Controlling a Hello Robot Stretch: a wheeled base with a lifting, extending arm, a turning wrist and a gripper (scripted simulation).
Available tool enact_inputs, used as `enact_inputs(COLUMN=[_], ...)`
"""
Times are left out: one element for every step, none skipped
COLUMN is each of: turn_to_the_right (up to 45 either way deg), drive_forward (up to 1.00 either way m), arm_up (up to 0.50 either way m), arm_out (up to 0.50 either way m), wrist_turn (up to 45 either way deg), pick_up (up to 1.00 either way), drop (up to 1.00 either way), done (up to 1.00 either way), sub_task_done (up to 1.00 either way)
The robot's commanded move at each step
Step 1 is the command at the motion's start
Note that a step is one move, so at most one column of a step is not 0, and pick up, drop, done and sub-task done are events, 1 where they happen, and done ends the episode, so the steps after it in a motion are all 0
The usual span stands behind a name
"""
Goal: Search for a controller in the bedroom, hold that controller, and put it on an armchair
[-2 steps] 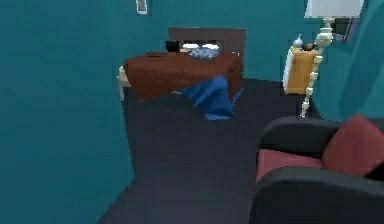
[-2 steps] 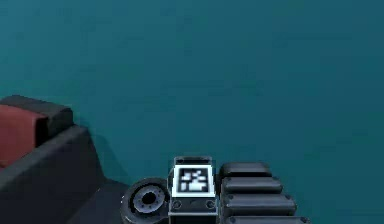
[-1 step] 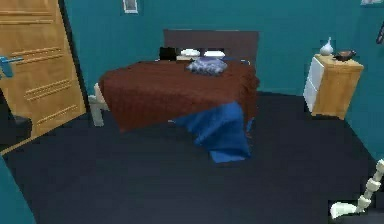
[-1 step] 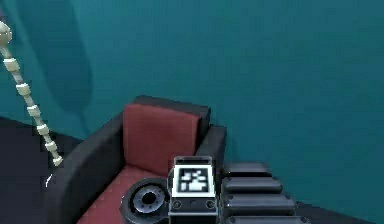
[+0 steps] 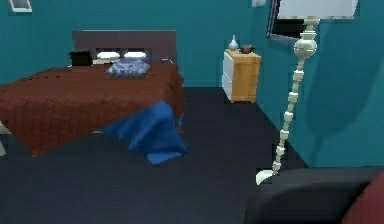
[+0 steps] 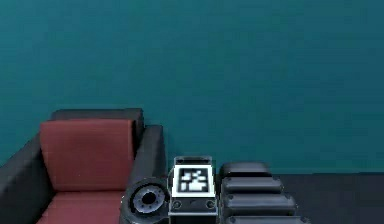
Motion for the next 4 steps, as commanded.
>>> enact_inputs(turn_to_the_right=[0.0, 45.0, 36.0, -45.0], drive_forward=[0.55, 0.0, 0.0, 0.0], arm_up=[0.0, 0.0, 0.0, 0.0], arm_out=[0.0, 0.0, 0.0, 0.0], wrist_turn=[0.0, 0.0, 0.0, 0.0], pick_up=[0.0, 0.0, 0.0, 0.0], drop=[0.0, 0.0, 0.0, 0.0], done=[0.0, 0.0, 0.0, 0.0], sub_task_done=[0.0, 0.0, 0.0, 0.0])
